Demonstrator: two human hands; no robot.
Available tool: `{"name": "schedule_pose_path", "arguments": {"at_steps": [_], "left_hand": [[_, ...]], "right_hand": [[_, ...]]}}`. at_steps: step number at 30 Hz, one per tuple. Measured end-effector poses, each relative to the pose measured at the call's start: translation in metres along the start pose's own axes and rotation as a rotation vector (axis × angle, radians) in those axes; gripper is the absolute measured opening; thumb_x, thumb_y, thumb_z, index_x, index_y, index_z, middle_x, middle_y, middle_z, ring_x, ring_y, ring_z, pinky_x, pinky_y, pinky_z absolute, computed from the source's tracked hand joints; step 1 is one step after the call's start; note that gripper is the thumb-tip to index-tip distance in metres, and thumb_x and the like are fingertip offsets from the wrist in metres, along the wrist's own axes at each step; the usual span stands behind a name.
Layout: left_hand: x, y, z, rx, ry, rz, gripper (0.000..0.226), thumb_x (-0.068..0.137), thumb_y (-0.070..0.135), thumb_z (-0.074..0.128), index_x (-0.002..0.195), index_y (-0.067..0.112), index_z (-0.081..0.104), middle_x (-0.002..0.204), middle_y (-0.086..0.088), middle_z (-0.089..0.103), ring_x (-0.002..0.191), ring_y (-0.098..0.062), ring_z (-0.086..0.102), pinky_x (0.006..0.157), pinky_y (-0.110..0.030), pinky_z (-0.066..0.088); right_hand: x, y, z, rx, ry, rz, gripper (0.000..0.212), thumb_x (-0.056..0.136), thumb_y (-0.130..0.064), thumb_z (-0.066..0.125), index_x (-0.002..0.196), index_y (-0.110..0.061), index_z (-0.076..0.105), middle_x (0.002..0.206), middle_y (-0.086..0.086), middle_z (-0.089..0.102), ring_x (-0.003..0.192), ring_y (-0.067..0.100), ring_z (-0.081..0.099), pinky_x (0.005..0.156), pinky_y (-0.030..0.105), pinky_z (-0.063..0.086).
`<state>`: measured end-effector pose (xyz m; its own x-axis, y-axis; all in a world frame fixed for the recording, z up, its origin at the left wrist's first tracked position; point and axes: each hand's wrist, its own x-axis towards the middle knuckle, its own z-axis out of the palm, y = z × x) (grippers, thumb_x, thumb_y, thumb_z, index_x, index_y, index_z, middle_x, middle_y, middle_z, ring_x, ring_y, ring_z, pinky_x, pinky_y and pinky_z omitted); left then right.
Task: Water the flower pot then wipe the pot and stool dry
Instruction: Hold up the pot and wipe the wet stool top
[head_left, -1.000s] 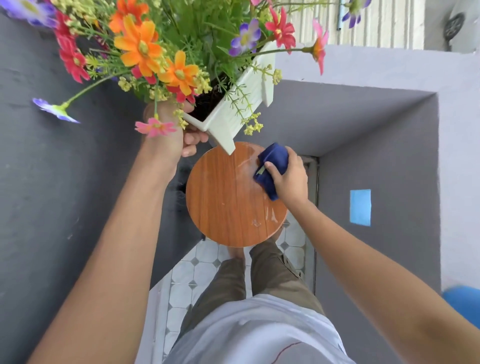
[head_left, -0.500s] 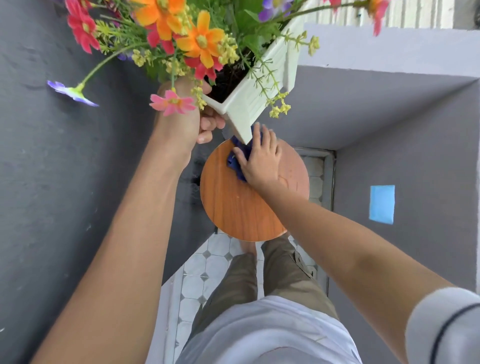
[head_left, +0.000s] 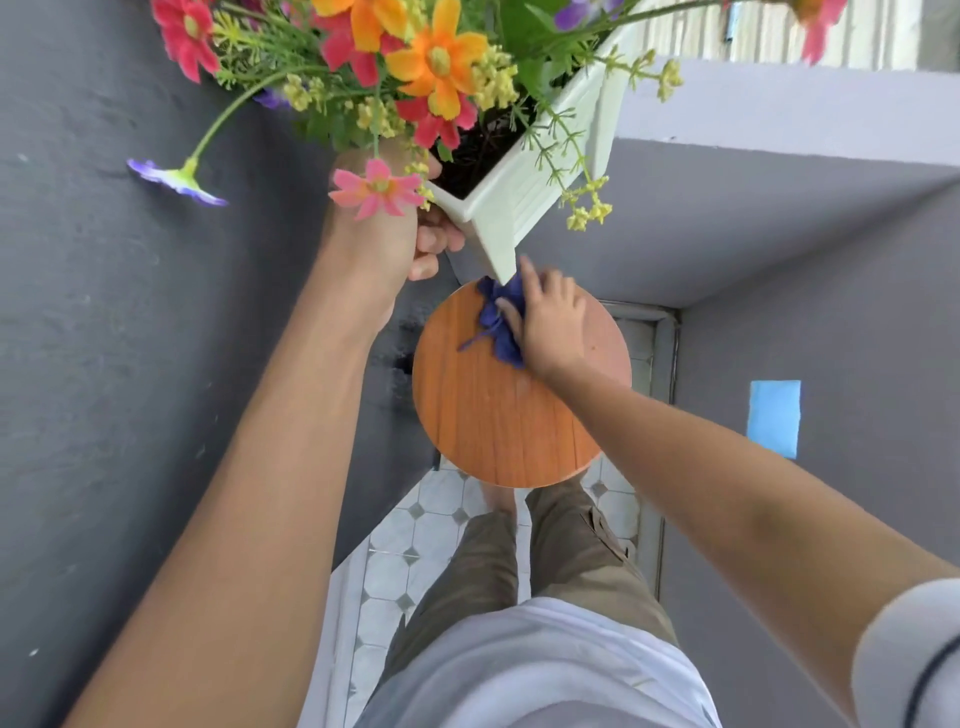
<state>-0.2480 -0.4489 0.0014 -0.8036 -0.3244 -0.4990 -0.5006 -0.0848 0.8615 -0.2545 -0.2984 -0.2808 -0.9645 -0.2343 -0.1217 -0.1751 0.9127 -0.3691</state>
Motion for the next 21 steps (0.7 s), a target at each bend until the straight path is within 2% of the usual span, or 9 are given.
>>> {"name": "schedule_pose_path", "arguments": {"at_steps": [2, 5, 7, 10, 12, 14, 16, 18, 21], "left_hand": [[-0.002, -0.001, 0.0, 0.005, 0.002, -0.02, 0.027, 0.093, 0.011, 0.03, 0.071, 0.015, 0.045, 0.063, -0.016, 0.051, 0.042, -0.013, 0.033, 0.041, -0.024, 0.02], [-0.005, -0.002, 0.0, 0.014, 0.004, -0.025, 0.028, 0.092, 0.009, 0.029, 0.069, 0.014, 0.044, 0.062, -0.016, 0.052, 0.042, -0.013, 0.033, 0.043, -0.026, 0.019], [-0.006, -0.006, 0.0, 0.023, 0.008, -0.003, 0.031, 0.094, 0.007, 0.025, 0.071, 0.014, 0.044, 0.063, -0.015, 0.052, 0.04, -0.01, 0.035, 0.044, -0.026, 0.019], [-0.006, -0.01, 0.0, 0.002, 0.003, -0.007, 0.03, 0.094, 0.009, 0.026, 0.071, 0.014, 0.045, 0.065, -0.017, 0.052, 0.037, -0.009, 0.035, 0.042, -0.026, 0.02], [-0.007, -0.012, -0.002, -0.01, -0.017, -0.028, 0.032, 0.096, 0.009, 0.025, 0.07, 0.013, 0.044, 0.065, -0.016, 0.051, 0.036, -0.008, 0.035, 0.04, -0.023, 0.021], [-0.009, -0.015, -0.001, -0.045, -0.037, -0.056, 0.032, 0.097, 0.011, 0.024, 0.071, 0.012, 0.044, 0.065, -0.016, 0.05, 0.034, -0.008, 0.035, 0.035, -0.02, 0.022], [-0.009, -0.018, 0.0, -0.049, -0.03, -0.062, 0.03, 0.095, 0.013, 0.026, 0.072, 0.014, 0.045, 0.065, -0.017, 0.051, 0.033, -0.008, 0.035, 0.034, -0.02, 0.022], [-0.011, -0.022, 0.0, -0.038, -0.018, -0.054, 0.027, 0.094, 0.013, 0.027, 0.073, 0.016, 0.045, 0.066, -0.016, 0.052, 0.033, -0.007, 0.036, 0.036, -0.021, 0.02], [-0.013, -0.029, 0.0, -0.013, -0.036, -0.07, 0.02, 0.089, 0.015, 0.034, 0.073, 0.015, 0.045, 0.064, -0.014, 0.053, 0.034, -0.007, 0.038, 0.036, -0.021, 0.022]], "right_hand": [[0.014, 0.017, -0.007, 0.005, 0.064, 0.174, 0.06, 0.1, -0.05, 0.046, 0.152, -0.021, 0.035, 0.128, 0.011, 0.054, 0.114, 0.034, 0.048, 0.089, 0.047, 0.042], [0.002, 0.005, 0.0, 0.017, 0.071, 0.157, 0.058, 0.101, -0.048, 0.045, 0.152, -0.022, 0.036, 0.13, 0.011, 0.053, 0.115, 0.032, 0.047, 0.091, 0.047, 0.041], [-0.024, -0.014, 0.012, 0.029, 0.012, 0.038, 0.056, 0.101, -0.047, 0.045, 0.151, -0.023, 0.037, 0.133, 0.01, 0.052, 0.115, 0.032, 0.046, 0.088, 0.046, 0.039], [-0.082, -0.036, 0.027, -0.007, -0.038, -0.271, 0.057, 0.101, -0.045, 0.048, 0.151, -0.02, 0.04, 0.133, 0.01, 0.053, 0.113, 0.033, 0.049, 0.087, 0.045, 0.036], [-0.121, -0.033, 0.029, -0.037, -0.105, -0.517, 0.057, 0.102, -0.046, 0.047, 0.15, -0.017, 0.041, 0.132, 0.011, 0.055, 0.11, 0.033, 0.051, 0.089, 0.047, 0.039], [-0.141, -0.009, 0.023, -0.101, -0.128, -0.638, 0.057, 0.102, -0.049, 0.045, 0.15, -0.017, 0.042, 0.131, 0.01, 0.057, 0.109, 0.032, 0.051, 0.089, 0.047, 0.042], [-0.13, 0.026, 0.013, -0.137, -0.097, -0.567, 0.058, 0.102, -0.051, 0.046, 0.149, -0.017, 0.044, 0.13, 0.009, 0.058, 0.108, 0.033, 0.054, 0.089, 0.047, 0.042], [-0.103, 0.057, -0.003, -0.12, -0.046, -0.341, 0.059, 0.101, -0.051, 0.047, 0.149, -0.017, 0.044, 0.13, 0.009, 0.057, 0.111, 0.035, 0.055, 0.091, 0.048, 0.041], [-0.055, 0.088, -0.029, -0.102, 0.025, 0.041, 0.057, 0.1, -0.049, 0.046, 0.148, -0.019, 0.041, 0.132, 0.01, 0.052, 0.119, 0.033, 0.046, 0.096, 0.048, 0.036]]}}
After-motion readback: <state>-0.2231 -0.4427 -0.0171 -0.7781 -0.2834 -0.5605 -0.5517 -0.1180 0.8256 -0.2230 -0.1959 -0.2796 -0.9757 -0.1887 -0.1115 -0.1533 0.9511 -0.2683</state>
